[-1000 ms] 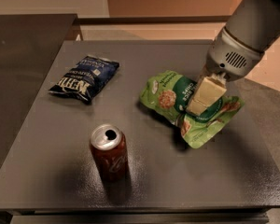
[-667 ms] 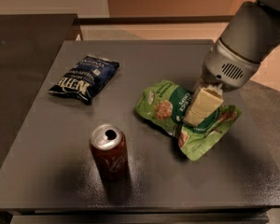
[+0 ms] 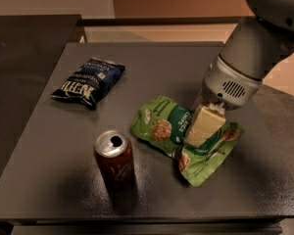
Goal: Move green rice chip bag near coke can
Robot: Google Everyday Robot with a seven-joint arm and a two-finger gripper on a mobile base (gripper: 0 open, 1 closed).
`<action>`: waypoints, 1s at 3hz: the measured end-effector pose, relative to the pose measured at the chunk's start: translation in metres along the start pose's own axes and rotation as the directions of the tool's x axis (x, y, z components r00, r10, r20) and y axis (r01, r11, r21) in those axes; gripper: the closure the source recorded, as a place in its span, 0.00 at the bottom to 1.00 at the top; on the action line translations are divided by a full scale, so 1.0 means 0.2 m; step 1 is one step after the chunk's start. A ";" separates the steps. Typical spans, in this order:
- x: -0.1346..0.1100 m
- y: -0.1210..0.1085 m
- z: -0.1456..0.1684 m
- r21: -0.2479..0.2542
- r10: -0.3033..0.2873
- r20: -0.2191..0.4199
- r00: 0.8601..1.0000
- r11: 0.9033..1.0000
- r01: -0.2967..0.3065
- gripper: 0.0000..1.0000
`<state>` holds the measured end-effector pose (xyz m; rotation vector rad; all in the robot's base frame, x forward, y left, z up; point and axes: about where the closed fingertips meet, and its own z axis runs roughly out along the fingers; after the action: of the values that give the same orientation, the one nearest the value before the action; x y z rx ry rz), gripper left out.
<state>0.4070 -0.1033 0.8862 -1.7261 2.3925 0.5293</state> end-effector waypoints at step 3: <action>-0.07 0.13 0.05 -0.032 -0.041 0.033 0.999 0.999 0.043 0.36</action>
Offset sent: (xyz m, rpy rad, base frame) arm -0.0296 0.0223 0.0034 0.0243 0.0418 0.0536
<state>0.3868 -0.0796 0.8871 -1.7628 2.3327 0.5891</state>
